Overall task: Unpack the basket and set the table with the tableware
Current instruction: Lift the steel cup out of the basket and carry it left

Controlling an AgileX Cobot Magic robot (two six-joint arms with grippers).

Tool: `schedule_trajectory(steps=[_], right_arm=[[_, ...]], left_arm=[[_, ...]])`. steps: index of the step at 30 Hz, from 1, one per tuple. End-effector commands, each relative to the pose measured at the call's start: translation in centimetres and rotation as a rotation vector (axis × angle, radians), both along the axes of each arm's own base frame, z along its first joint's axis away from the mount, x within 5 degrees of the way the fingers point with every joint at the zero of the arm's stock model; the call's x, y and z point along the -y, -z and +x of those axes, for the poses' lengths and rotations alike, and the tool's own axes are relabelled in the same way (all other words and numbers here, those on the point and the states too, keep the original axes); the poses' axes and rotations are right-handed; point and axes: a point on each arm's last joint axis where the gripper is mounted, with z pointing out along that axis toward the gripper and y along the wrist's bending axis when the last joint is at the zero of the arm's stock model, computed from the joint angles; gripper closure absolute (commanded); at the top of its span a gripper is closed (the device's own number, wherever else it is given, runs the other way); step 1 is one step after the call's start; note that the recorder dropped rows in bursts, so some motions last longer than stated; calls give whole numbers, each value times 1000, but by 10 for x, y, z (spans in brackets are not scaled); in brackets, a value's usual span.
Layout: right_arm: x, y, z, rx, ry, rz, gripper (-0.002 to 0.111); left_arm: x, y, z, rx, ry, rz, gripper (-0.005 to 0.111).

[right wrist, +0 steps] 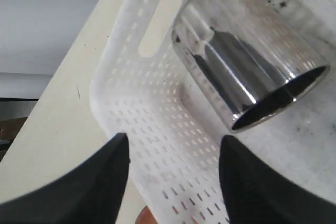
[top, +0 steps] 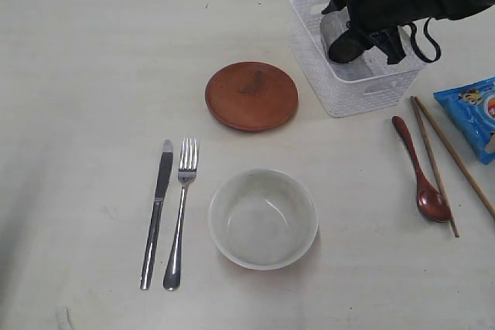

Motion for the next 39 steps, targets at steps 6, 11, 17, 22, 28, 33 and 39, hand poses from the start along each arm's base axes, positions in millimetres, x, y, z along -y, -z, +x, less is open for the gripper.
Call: schedule_trajectory(steps=[6,11,17,22,28,33,39], right_arm=[[6,22,-33,9,234,-70,58],[10,19,-25,74,262,-118,58],[12,19,-17,135,259,-178,58],[4,31,-5,108,165,-196,58],[-12,30,10,108,33,-203,58],[-14,22,12,141,-10,-230,77],[-14,14,11,176,-70,-278,109]], left_arm=[[0,0,0,7,-4,-16,107],[0,0,0,7,-4,-16,107],[0,0,0,7,-4,-16,107],[0,0,0,7,-4,-16,107],[0,0,0,7,-4,-16,107],[0,0,0,7,-4,-16,107],[0,0,0,7,-4,-16,107]])
